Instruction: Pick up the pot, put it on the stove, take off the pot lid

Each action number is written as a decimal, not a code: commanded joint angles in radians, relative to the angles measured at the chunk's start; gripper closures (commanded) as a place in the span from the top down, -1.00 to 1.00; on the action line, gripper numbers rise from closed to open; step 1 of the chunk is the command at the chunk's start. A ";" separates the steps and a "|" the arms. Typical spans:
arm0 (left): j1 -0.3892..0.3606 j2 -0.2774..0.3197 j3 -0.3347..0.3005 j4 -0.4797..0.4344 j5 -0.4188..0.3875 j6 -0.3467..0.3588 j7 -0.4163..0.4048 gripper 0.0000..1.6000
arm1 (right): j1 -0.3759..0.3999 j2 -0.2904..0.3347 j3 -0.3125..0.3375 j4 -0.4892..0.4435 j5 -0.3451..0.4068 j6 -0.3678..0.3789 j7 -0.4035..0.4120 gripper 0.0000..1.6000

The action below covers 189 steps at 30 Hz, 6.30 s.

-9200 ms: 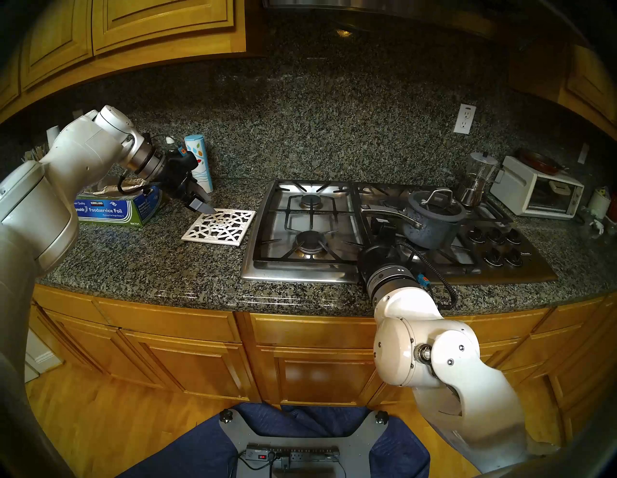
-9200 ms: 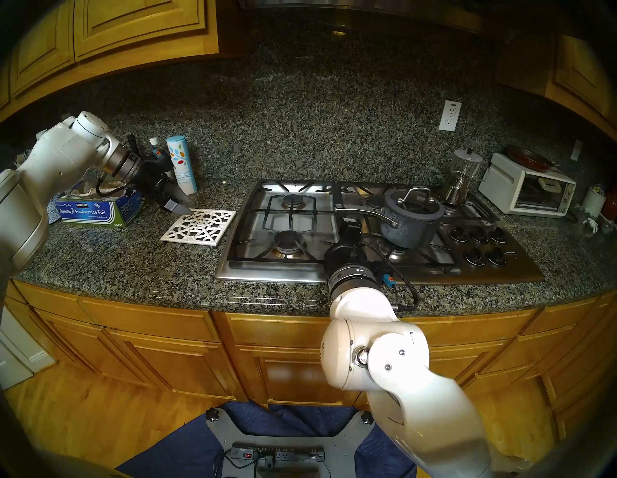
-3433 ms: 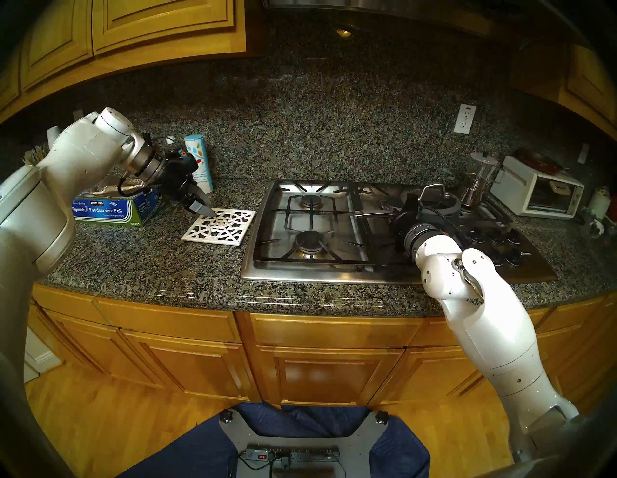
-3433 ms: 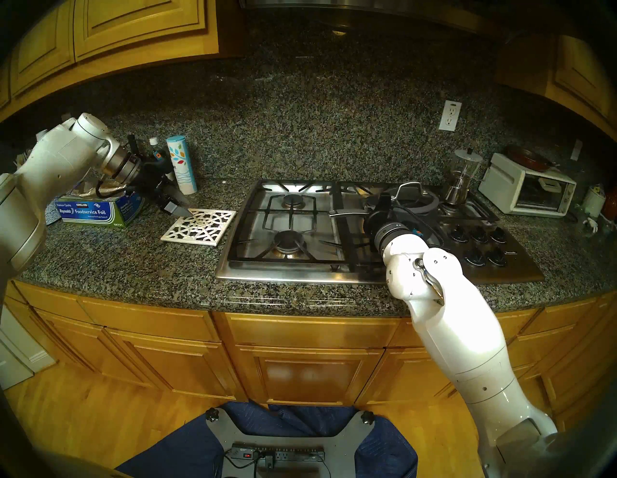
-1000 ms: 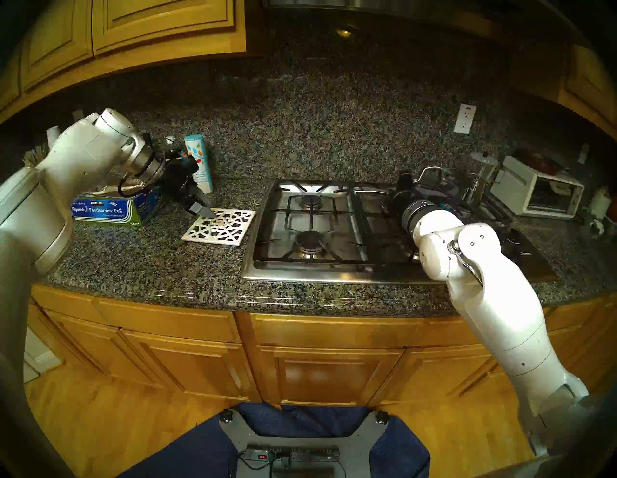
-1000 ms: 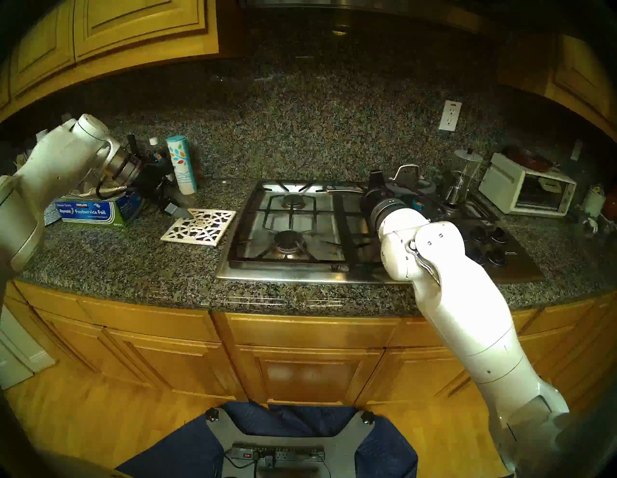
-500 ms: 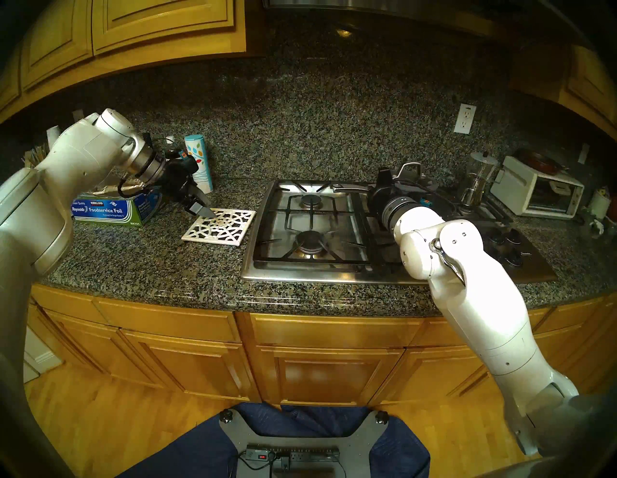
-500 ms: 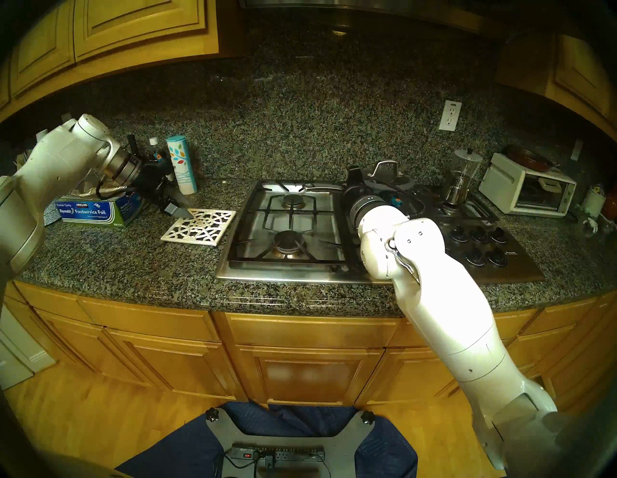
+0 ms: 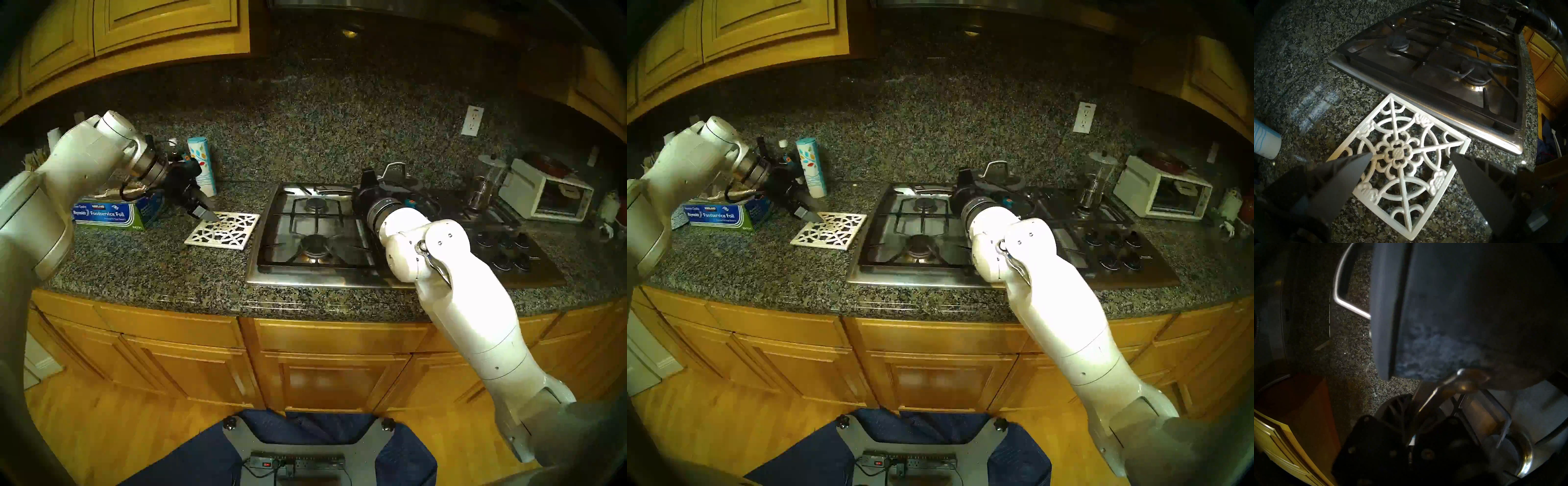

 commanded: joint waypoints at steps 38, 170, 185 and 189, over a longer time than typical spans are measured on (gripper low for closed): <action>-0.043 0.003 -0.018 -0.008 -0.005 0.004 0.002 1.00 | 0.120 -0.212 -0.210 -0.022 -0.111 -0.052 0.036 -1.00; -0.047 -0.008 -0.019 0.014 -0.001 -0.004 -0.007 1.00 | -0.051 -0.171 -0.345 0.006 -0.082 -0.218 0.245 1.00; -0.049 -0.014 -0.019 0.026 0.000 -0.011 -0.012 1.00 | -0.101 -0.131 -0.356 -0.112 -0.113 -0.267 0.197 1.00; -0.049 -0.015 -0.019 0.029 0.000 -0.012 -0.013 1.00 | -0.117 -0.124 -0.369 -0.138 -0.120 -0.282 0.182 1.00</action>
